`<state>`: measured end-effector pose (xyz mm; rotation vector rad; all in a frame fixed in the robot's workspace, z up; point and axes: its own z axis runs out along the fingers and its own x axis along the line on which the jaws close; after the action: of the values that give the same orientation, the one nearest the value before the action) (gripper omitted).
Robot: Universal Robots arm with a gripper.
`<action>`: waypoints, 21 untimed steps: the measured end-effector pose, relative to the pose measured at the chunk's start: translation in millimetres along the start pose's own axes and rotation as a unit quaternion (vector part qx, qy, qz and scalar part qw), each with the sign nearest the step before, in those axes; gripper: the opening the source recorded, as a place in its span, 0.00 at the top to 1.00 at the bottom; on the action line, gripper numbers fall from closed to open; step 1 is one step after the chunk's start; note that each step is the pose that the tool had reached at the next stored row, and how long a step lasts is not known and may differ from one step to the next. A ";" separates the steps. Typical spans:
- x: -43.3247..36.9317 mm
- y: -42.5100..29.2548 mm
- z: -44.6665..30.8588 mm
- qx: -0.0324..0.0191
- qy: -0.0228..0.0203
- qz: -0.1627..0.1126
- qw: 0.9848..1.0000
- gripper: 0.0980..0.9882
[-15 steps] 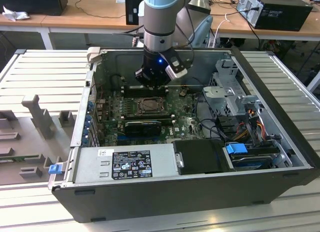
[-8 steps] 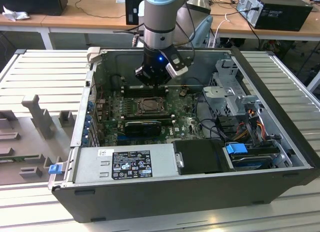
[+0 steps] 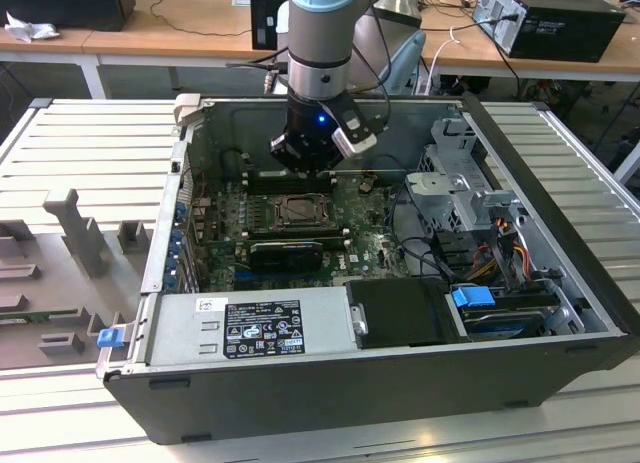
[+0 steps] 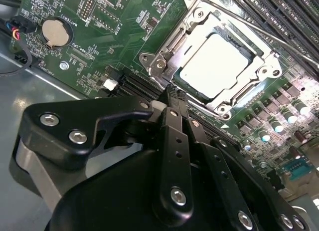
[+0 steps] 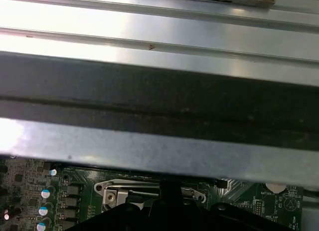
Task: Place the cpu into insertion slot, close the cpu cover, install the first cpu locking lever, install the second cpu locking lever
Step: 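Install the first cpu locking lever, then install the second cpu locking lever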
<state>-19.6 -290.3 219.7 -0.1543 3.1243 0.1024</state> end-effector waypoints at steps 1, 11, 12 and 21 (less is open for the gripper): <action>0.0 -0.3 0.0 0.000 0.000 0.000 1.000 0.99; 0.5 -4.9 -3.9 0.000 0.000 0.000 1.000 0.99; 0.4 -4.8 -5.3 0.000 0.000 0.000 1.000 0.99; 0.6 -9.6 -35.2 0.002 0.000 0.000 1.000 0.99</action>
<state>-19.6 -302.2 254.2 -0.1545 3.1248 0.0977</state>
